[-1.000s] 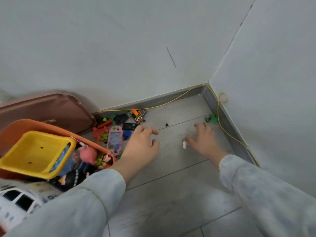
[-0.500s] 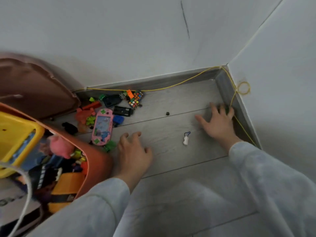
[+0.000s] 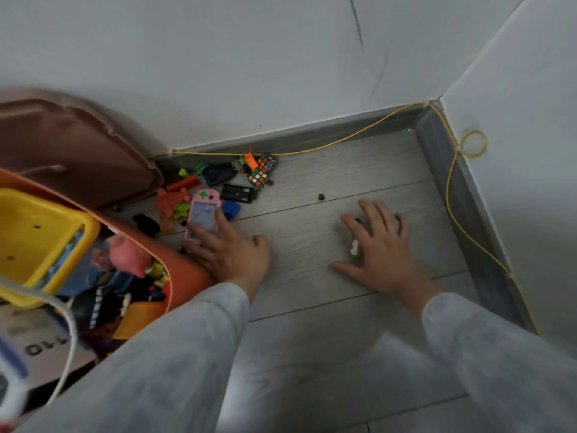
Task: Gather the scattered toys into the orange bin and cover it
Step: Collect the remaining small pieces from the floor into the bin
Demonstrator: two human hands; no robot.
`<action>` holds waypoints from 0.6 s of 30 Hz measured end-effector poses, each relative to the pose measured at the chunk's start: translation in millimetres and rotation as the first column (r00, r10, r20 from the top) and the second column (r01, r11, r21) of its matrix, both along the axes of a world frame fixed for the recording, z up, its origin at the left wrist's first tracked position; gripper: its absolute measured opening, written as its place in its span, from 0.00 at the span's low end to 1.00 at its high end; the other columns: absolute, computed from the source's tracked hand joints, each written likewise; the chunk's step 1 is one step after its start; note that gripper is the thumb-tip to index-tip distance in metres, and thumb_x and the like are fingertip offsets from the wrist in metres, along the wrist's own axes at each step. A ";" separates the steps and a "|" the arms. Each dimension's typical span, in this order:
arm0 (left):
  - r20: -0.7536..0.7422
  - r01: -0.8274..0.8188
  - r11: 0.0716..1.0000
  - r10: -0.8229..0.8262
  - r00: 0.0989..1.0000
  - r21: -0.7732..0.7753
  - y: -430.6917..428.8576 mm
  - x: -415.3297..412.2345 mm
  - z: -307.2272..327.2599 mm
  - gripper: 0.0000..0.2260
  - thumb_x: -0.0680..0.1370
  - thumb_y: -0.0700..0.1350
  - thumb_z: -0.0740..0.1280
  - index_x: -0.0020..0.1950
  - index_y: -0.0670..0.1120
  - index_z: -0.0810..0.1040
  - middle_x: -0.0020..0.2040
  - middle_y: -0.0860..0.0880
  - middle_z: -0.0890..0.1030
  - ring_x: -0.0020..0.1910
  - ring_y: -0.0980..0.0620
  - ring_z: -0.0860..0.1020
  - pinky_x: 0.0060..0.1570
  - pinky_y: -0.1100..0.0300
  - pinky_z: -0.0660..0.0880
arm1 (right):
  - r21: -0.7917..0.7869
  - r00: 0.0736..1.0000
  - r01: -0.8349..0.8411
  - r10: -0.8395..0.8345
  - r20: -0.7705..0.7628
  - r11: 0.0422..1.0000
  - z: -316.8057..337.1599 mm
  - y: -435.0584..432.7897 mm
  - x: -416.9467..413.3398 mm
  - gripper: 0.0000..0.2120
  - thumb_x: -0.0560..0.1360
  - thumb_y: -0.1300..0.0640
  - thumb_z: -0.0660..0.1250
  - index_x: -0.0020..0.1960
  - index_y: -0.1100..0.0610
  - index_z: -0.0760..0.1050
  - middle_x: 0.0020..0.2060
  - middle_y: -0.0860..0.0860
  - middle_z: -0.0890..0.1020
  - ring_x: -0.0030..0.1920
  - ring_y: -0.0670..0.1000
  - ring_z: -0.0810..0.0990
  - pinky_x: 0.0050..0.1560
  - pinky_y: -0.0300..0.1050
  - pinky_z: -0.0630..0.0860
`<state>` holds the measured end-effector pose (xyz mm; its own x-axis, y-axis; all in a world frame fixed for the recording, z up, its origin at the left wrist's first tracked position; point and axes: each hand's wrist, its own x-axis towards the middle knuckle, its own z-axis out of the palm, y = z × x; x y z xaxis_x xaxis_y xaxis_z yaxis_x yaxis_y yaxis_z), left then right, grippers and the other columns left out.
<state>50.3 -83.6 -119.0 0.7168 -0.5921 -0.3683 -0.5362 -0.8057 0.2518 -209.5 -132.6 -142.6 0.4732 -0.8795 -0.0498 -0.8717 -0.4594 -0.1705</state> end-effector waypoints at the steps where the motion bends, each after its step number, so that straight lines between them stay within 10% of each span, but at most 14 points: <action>1: -0.026 -0.007 1.000 0.007 1.000 0.014 -1.1 3.6 -1.6 0.43 0.72 0.56 0.68 0.80 0.54 0.47 0.79 0.38 0.38 0.76 0.28 0.39 0.74 0.35 0.42 | 0.005 1.000 0.028 -0.028 -0.009 1.000 0.3 -3.6 -4.1 0.47 0.64 0.21 0.61 0.76 0.44 0.62 0.79 0.56 0.56 0.79 0.62 0.51 0.72 0.69 0.54; 14: 0.152 0.543 0.840 -0.536 0.831 -0.006 44.9 -13.2 -22.1 0.34 0.71 0.57 0.67 0.75 0.53 0.61 0.77 0.38 0.56 0.74 0.32 0.56 0.64 0.35 0.63 | 0.068 0.998 -0.059 0.061 -0.018 0.996 -12.7 -5.6 16.2 0.40 0.74 0.28 0.54 0.78 0.49 0.58 0.78 0.61 0.56 0.79 0.62 0.50 0.75 0.65 0.54; 18: 0.182 0.518 0.855 -0.506 0.843 -0.024 35.8 -12.0 -30.2 0.41 0.72 0.67 0.63 0.79 0.56 0.49 0.80 0.37 0.43 0.77 0.31 0.47 0.69 0.31 0.52 | 0.065 0.995 -0.068 0.072 -0.063 0.996 -11.9 -18.5 22.9 0.44 0.73 0.25 0.55 0.80 0.46 0.50 0.80 0.59 0.48 0.80 0.62 0.44 0.74 0.65 0.53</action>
<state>38.3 -47.7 -149.3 0.3501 -0.9111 -0.2175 -0.9058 -0.3885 0.1690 -186.6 -151.1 -154.5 0.5276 -0.8384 -0.1366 -0.8479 -0.5100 -0.1448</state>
